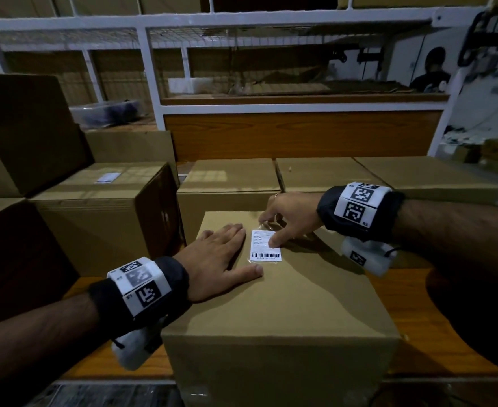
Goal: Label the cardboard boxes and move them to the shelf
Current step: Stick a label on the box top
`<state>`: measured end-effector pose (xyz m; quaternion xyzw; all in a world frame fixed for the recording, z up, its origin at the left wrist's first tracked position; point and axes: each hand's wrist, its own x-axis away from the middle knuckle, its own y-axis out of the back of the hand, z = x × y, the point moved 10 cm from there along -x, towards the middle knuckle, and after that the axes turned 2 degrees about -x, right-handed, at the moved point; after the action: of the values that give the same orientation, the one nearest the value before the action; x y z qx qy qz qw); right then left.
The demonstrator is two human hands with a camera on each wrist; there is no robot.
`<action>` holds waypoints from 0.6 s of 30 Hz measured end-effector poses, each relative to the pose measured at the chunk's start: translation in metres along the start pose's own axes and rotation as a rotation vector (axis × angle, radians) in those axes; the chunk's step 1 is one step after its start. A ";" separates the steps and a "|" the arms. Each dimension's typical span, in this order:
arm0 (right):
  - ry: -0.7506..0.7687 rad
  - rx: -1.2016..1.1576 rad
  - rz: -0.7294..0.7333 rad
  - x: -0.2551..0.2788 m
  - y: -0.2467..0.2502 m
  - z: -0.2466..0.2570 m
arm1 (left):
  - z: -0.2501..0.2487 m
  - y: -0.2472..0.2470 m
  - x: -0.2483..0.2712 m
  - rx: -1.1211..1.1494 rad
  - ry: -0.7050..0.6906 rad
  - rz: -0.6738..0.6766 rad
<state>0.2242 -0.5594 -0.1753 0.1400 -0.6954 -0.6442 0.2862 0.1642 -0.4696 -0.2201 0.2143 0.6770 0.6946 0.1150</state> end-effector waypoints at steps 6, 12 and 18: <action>-0.014 -0.098 -0.003 -0.005 0.003 -0.002 | 0.002 0.001 -0.001 -0.012 -0.009 -0.046; 0.002 -0.189 0.000 -0.007 0.004 0.000 | 0.004 0.001 -0.002 0.004 -0.003 -0.064; -0.052 -0.280 -0.004 -0.011 0.003 -0.006 | 0.004 0.001 -0.002 0.009 0.008 -0.064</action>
<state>0.2373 -0.5578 -0.1747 0.0833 -0.6057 -0.7389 0.2833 0.1675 -0.4673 -0.2193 0.1901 0.6870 0.6885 0.1336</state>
